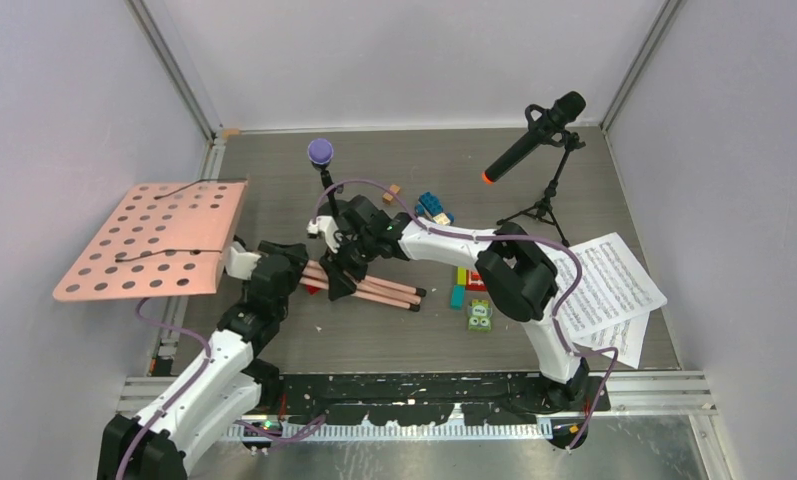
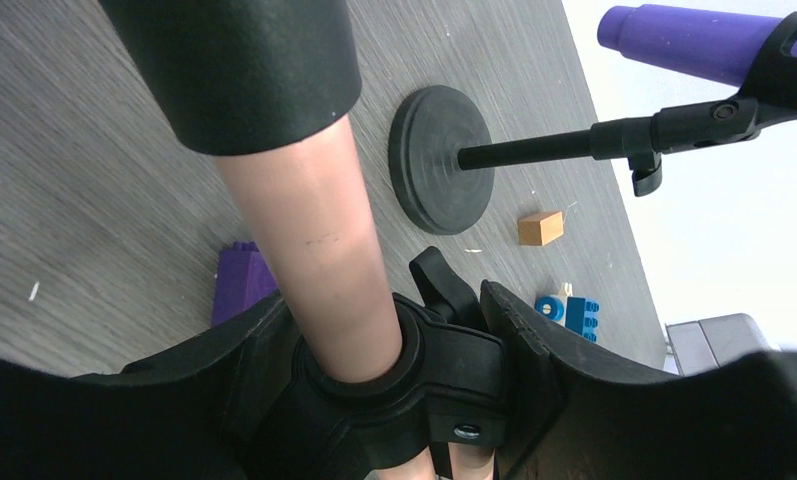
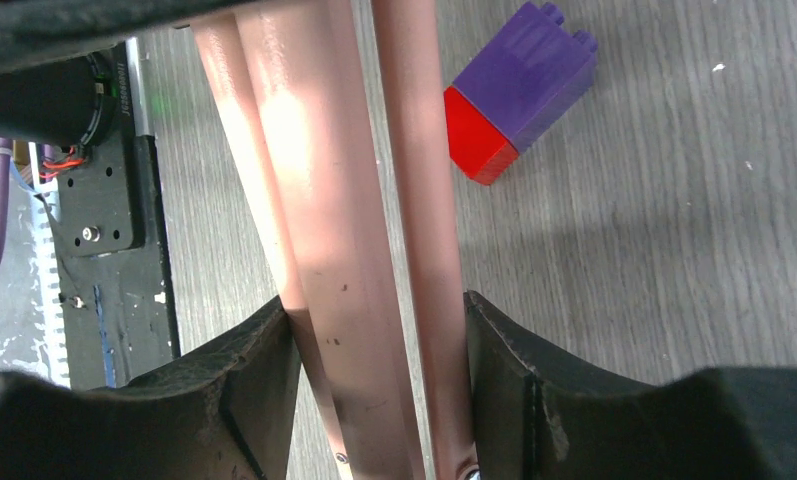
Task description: Pack up the instrument practice props
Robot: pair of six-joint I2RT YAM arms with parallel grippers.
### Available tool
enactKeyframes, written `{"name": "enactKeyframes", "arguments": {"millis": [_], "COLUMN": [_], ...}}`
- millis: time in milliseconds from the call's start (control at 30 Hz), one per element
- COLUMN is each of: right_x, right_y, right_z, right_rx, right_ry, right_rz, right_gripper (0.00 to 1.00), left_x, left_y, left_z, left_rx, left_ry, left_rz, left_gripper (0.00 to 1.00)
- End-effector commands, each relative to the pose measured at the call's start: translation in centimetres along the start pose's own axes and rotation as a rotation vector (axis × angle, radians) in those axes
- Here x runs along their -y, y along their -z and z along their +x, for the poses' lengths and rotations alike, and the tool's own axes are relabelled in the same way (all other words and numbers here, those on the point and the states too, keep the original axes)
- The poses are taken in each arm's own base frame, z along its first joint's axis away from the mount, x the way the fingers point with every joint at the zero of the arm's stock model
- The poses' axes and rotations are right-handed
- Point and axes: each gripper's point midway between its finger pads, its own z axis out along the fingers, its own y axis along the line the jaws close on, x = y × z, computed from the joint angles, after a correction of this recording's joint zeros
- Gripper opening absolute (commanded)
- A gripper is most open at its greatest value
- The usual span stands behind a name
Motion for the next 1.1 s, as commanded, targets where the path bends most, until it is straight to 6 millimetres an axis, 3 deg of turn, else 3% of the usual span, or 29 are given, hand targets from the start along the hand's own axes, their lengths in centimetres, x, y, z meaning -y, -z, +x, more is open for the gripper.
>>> {"name": "enactKeyframes", "arguments": {"millis": [0, 300, 600, 867, 1067], "right_x": [13.4, 14.0, 14.0, 12.9, 11.6], "right_y": [8.6, 8.6, 7.7, 6.1, 4.7], "right_z": [-13.2, -14.7, -14.9, -13.5, -11.4], "right_rx": [0.46, 0.513, 0.517, 0.482, 0.457], "right_ry": [0.046, -0.023, -0.033, -0.009, -0.001], "right_rz": [0.491, 0.436, 0.399, 0.361, 0.376], "right_gripper": [0.0, 0.01, 0.01, 0.01, 0.0], "left_x": [-2.2, -2.5, -1.6, 2.0, 5.2], "left_y": [-0.1, -0.5, 0.6, 3.5, 6.4], "left_z": [1.5, 1.7, 0.8, -1.7, -4.7], "left_rx": [-0.075, -0.104, -0.109, -0.102, -0.063], "left_ry": [-0.149, -0.139, -0.136, -0.144, -0.182], "left_rz": [-0.058, -0.103, -0.104, 0.001, 0.093], "left_gripper": [0.47, 0.99, 1.0, 1.0, 1.0]}}
